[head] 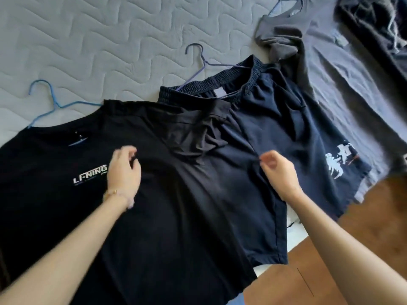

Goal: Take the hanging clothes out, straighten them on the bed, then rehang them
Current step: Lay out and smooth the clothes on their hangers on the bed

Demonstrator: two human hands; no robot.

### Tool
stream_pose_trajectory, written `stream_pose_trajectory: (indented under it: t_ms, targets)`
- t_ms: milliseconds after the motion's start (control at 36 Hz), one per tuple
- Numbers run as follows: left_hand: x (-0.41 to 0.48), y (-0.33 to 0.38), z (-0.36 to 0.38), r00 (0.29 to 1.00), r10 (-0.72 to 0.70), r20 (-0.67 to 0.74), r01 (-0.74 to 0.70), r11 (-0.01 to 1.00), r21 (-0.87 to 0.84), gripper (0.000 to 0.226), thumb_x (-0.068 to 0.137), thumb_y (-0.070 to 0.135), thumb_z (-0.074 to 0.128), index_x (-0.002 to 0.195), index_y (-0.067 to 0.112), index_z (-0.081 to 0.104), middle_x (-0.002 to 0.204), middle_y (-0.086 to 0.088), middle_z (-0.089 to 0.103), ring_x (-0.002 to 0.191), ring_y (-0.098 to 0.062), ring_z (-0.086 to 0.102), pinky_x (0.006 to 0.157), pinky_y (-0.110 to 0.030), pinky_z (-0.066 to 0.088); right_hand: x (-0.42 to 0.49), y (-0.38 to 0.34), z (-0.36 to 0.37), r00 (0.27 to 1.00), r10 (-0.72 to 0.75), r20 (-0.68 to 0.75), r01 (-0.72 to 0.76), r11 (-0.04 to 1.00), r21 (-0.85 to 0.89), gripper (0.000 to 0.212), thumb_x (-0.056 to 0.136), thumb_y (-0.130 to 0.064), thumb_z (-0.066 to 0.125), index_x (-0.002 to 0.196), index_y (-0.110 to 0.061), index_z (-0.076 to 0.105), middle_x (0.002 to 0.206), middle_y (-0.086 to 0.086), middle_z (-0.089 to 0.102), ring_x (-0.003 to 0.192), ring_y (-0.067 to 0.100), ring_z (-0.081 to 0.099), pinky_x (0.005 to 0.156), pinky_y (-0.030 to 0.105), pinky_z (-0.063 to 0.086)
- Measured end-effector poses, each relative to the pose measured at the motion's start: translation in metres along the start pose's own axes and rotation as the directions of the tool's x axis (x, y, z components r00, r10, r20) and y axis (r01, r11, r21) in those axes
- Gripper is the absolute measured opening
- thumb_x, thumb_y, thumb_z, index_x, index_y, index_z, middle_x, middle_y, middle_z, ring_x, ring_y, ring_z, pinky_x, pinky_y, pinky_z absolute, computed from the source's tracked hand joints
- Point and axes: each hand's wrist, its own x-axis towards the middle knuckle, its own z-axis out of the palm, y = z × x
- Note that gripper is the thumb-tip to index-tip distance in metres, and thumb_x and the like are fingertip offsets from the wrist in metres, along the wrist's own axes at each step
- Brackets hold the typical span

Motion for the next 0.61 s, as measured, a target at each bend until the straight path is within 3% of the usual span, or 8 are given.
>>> stream_pose_trajectory:
  t_ms: [139, 194, 278, 333, 389, 472, 528, 611]
  targets:
    - [-0.136, 0.006, 0.034, 0.989, -0.128, 0.075, 0.139, 0.974, -0.179, 0.022, 0.085, -0.004, 0.054, 0.099, 0.011, 0.061, 0.095, -0.002, 0.059, 0.086, -0.022, 0.060, 0.082, -0.033, 0.049, -0.062, 0.094, -0.015, 0.957, 0.270, 0.107, -0.269, 0.963, -0.026, 0.019, 0.092, -0.012, 0.066, 0.110, -0.008, 0.070, 0.105, 0.008, 0.073, 0.109, 0.028, 0.067, 0.083, 0.030, 0.043]
    - [-0.183, 0.019, 0.047, 0.978, -0.183, 0.104, 0.202, 0.956, -0.214, 0.023, 0.086, -0.003, 0.054, 0.096, 0.016, 0.061, 0.092, 0.004, 0.059, 0.082, -0.014, 0.059, 0.077, -0.020, 0.047, -0.078, 0.116, -0.016, 0.932, 0.315, 0.176, -0.317, 0.948, -0.018, 0.016, 0.093, -0.018, 0.068, 0.105, -0.007, 0.070, 0.098, 0.005, 0.071, 0.108, 0.030, 0.068, 0.081, 0.032, 0.043]
    - [-0.242, 0.045, 0.070, 0.933, -0.298, 0.201, 0.342, 0.908, -0.244, 0.025, 0.087, 0.001, 0.056, 0.086, 0.026, 0.059, 0.089, 0.011, 0.062, 0.082, -0.005, 0.059, 0.070, -0.006, 0.044, -0.092, 0.135, -0.012, 0.874, 0.364, 0.323, -0.366, 0.929, -0.056, 0.029, 0.092, -0.029, 0.068, 0.087, 0.000, 0.065, 0.087, 0.014, 0.071, 0.092, 0.033, 0.069, 0.079, 0.038, 0.049]
    - [-0.270, 0.060, 0.090, 0.871, -0.403, 0.282, 0.471, 0.847, -0.247, 0.025, 0.086, 0.004, 0.058, 0.077, 0.027, 0.059, 0.083, 0.008, 0.066, 0.080, -0.004, 0.060, 0.065, -0.005, 0.044, -0.096, 0.137, -0.006, 0.828, 0.356, 0.432, -0.365, 0.929, -0.066, 0.035, 0.090, -0.033, 0.070, 0.076, -0.004, 0.056, 0.075, 0.012, 0.063, 0.072, 0.027, 0.061, 0.069, 0.034, 0.045]
    - [-0.291, 0.076, 0.114, 0.752, -0.515, 0.411, 0.628, 0.748, -0.212, 0.022, 0.086, 0.008, 0.059, 0.071, 0.024, 0.062, 0.077, 0.005, 0.069, 0.067, -0.009, 0.063, 0.065, -0.012, 0.046, -0.095, 0.140, 0.001, 0.815, 0.336, 0.472, -0.354, 0.934, -0.054, 0.030, 0.086, -0.030, 0.073, 0.070, -0.013, 0.054, 0.064, 0.000, 0.059, 0.065, 0.018, 0.056, 0.065, 0.030, 0.041]
    - [-0.313, 0.099, 0.151, 0.503, -0.661, 0.556, 0.843, 0.517, -0.148, 0.017, 0.088, 0.021, 0.059, 0.073, 0.016, 0.066, 0.078, 0.000, 0.071, 0.078, -0.022, 0.068, 0.077, -0.036, 0.055, -0.090, 0.149, 0.008, 0.822, 0.301, 0.484, -0.312, 0.948, -0.060, 0.042, 0.084, -0.020, 0.072, 0.056, -0.019, 0.040, 0.036, -0.011, 0.049, 0.053, 0.010, 0.046, 0.056, 0.029, 0.033]
    - [-0.322, 0.110, 0.173, 0.450, -0.715, 0.535, 0.885, 0.436, -0.161, 0.019, 0.087, 0.026, 0.060, 0.072, 0.016, 0.067, 0.075, -0.003, 0.070, 0.083, -0.028, 0.069, 0.081, -0.041, 0.054, -0.087, 0.151, 0.007, 0.813, 0.285, 0.507, -0.296, 0.953, -0.060, 0.040, 0.085, -0.017, 0.069, 0.059, -0.019, 0.040, 0.044, -0.008, 0.048, 0.054, 0.010, 0.044, 0.055, 0.030, 0.031]
    - [-0.326, 0.119, 0.207, 0.451, -0.761, 0.466, 0.888, 0.333, -0.316, 0.015, 0.086, 0.018, 0.062, 0.072, 0.014, 0.066, 0.080, -0.013, 0.070, 0.092, -0.035, 0.067, 0.089, -0.050, 0.052, -0.081, 0.158, -0.001, 0.803, 0.209, 0.559, -0.228, 0.973, -0.036, 0.027, 0.088, -0.017, 0.066, 0.067, -0.012, 0.049, 0.061, -0.001, 0.053, 0.065, 0.019, 0.052, 0.056, 0.030, 0.033]
